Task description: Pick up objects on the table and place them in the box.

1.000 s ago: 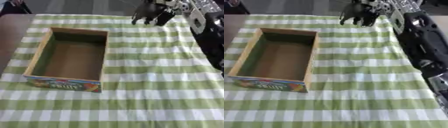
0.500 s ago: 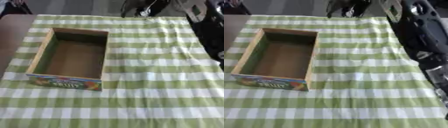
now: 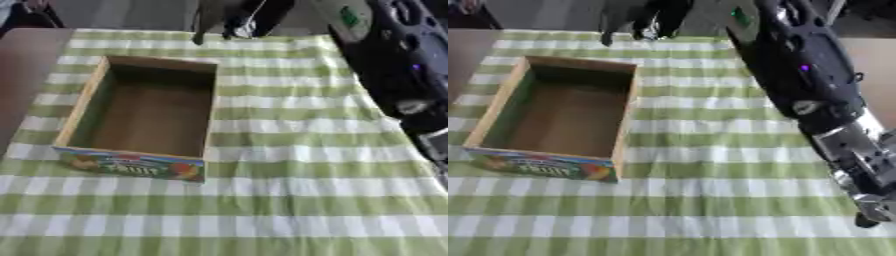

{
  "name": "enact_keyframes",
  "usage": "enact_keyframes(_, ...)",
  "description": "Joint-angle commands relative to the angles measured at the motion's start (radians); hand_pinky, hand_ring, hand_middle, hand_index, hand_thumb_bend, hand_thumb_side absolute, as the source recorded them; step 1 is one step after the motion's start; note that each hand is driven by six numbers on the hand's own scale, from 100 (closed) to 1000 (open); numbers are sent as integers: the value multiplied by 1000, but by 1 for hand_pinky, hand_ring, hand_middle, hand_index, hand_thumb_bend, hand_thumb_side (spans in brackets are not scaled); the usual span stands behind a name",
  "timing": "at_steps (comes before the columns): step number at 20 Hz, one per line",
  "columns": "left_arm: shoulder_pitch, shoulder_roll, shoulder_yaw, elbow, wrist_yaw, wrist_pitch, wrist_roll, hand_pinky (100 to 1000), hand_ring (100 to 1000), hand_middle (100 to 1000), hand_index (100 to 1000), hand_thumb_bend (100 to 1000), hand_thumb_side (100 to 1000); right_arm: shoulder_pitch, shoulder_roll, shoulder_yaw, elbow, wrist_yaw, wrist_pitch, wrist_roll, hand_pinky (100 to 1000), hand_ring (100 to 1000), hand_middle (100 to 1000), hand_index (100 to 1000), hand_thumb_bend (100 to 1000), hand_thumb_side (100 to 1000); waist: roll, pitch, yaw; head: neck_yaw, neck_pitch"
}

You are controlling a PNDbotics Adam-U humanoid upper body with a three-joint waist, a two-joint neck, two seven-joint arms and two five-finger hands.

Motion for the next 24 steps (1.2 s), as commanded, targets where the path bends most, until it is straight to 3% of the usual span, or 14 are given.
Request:
enact_keyframes(1,-10,20,-4,-23,4,-2,-4,337,388,695,543,100,761,-32,33,7,-28,-11,3,10,895,858,619,714,100,405,6,-19,4,-4,7)
enact_keyframes(9,-13,15,-8,-23,8,0,-9,337,388,695,541,100,761,-15,124,34,15,38,11,16,893,858,619,715,100,410,8,-15,18,-15,-5)
enact_keyframes(17,-15,8,-11,-23,12,1,-15,335,386,695,538,100,765,20,207,23,147,121,36,-54,891,857,612,716,100,412,9,-2,28,-32,-7)
enact_keyframes(24,-17,2,-12,-23,14,2,-21,335,386,695,536,100,766,47,264,31,241,201,27,-101,890,862,622,726,100,412,9,8,36,-43,-9)
